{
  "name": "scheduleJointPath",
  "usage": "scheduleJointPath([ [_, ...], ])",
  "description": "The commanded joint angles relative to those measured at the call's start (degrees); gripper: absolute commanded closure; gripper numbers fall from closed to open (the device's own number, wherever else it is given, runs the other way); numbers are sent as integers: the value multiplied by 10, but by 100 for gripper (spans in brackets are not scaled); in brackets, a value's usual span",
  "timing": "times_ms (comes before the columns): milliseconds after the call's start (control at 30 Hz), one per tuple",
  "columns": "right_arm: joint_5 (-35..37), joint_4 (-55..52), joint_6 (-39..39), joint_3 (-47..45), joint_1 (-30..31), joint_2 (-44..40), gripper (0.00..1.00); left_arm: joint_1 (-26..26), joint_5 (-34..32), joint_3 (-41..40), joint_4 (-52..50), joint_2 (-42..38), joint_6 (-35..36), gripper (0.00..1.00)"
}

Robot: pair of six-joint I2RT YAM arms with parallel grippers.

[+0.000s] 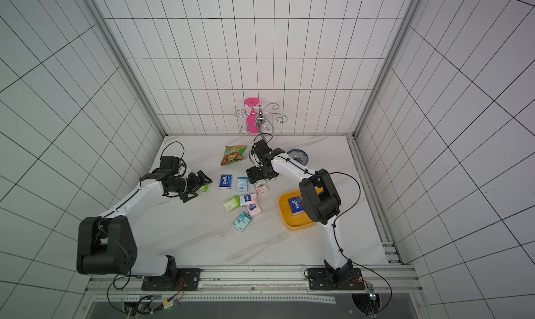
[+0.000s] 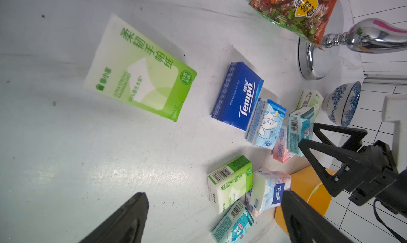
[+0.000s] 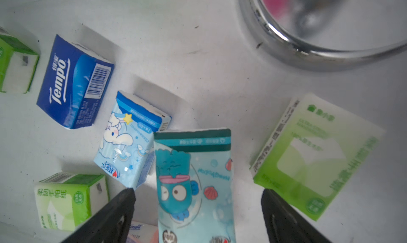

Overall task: Put the pocket tissues into the storage box
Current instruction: Pick up the pocket tissues from the center of the board.

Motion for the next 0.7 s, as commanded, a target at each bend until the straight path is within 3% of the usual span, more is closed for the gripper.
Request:
scheduleJointPath([
  [0, 3, -30, -6, 35, 6, 22, 11, 2, 2, 4, -4, -13, 9, 2],
  [200, 21, -69, -8, 65, 7, 46, 18, 2, 2, 4, -4, -15, 10, 3],
  [433, 25, -71, -7, 64, 8, 37, 48, 2, 3, 0, -2, -17, 9, 3],
  [667, 41, -76, -10, 11, 10, -31, 56, 1, 12, 2, 1, -9, 5, 3],
])
